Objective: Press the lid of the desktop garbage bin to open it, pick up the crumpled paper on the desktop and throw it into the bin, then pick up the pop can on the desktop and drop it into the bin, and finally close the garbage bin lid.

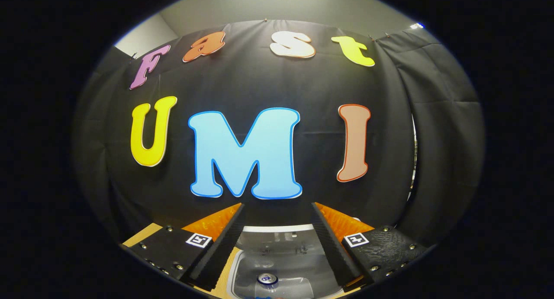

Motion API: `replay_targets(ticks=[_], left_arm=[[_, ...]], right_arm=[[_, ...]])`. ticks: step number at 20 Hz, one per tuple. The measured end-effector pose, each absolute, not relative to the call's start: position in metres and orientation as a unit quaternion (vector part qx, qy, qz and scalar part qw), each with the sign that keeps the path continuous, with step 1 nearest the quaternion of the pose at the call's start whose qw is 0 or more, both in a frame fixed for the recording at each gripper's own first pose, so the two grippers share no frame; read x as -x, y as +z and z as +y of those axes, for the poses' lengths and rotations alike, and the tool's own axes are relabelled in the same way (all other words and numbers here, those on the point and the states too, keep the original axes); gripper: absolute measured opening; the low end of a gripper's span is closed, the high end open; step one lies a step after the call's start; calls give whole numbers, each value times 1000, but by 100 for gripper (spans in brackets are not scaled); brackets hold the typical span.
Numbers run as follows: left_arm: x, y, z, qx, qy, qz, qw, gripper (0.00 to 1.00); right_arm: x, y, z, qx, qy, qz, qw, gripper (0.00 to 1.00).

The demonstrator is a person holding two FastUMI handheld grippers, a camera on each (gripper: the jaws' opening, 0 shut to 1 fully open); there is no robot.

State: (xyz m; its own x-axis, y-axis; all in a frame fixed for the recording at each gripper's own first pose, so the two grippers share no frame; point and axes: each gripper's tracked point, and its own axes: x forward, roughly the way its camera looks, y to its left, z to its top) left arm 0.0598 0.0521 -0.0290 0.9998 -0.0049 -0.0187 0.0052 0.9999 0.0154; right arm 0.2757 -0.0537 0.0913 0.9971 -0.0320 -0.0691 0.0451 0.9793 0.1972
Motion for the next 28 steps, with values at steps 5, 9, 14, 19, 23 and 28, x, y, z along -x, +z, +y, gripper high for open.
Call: replay_targets(ticks=[5, 9, 14, 19, 23, 28], left_arm=[[-57, -32, 43, 10, -5, 11, 1000, 96], [-56, -32, 41, 8, -5, 9, 1000, 96], [-57, -32, 44, 3, 0, 3, 1000, 94], [-61, -40, 50, 4, 6, 10, 1000, 96], [-65, -45, 52, 5, 6, 16, 1000, 95], [-67, -48, 52, 8, 5, 19, 1000, 96]], right_arm=[[-251, 70, -50, -106, -8, 42, 993, 95], [-240, 38, -45, -110, -3, 75, 991, 95], [-239, -9, -38, -115, 0, 113, 987, 95], [-243, -33, -36, -107, -11, 111, 988, 95], [-243, -42, -35, -113, -10, 92, 989, 95], [-241, -49, -33, -104, -9, 71, 992, 95]])
